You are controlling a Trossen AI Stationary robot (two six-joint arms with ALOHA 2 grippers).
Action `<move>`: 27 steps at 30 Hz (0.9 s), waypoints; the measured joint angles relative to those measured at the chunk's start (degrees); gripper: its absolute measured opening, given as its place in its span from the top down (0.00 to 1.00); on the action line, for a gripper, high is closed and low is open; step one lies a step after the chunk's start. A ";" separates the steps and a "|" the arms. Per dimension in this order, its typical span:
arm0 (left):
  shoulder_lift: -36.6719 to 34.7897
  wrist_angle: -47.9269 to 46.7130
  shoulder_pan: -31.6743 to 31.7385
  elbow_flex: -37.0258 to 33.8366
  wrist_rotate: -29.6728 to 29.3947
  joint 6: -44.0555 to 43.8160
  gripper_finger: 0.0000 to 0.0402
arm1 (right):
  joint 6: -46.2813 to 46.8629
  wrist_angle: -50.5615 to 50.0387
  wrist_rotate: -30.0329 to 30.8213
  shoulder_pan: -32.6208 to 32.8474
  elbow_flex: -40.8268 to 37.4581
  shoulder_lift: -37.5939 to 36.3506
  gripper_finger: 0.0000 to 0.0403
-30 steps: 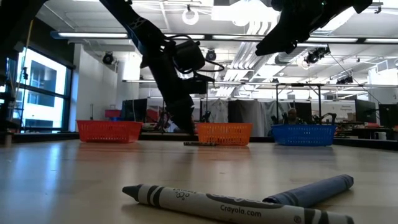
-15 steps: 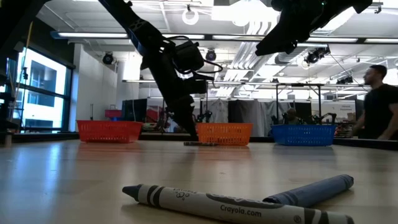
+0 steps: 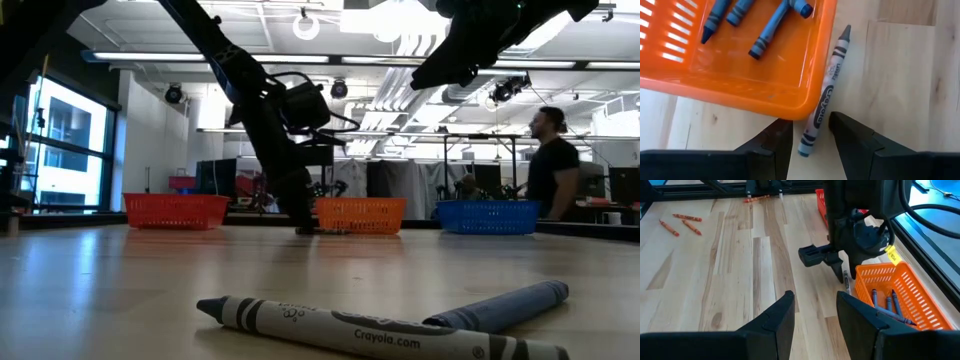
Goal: Sort crayons
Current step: Put the gray crayon into the red bin
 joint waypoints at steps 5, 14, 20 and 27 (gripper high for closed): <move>0.11 -0.75 0.04 0.00 1.24 -1.64 0.69 | 0.00 -0.02 -0.01 0.02 0.00 0.00 0.65; 0.26 -4.34 -0.02 0.09 2.88 -6.83 0.89 | -0.31 -0.13 -0.02 0.00 0.00 0.00 0.65; 0.31 -5.13 -0.02 0.34 2.88 -12.53 0.99 | -0.39 -0.17 0.01 0.02 0.00 0.00 0.65; 0.50 -8.54 -0.89 2.87 3.07 -13.46 0.99 | -0.28 -0.84 0.00 0.00 0.00 0.00 0.65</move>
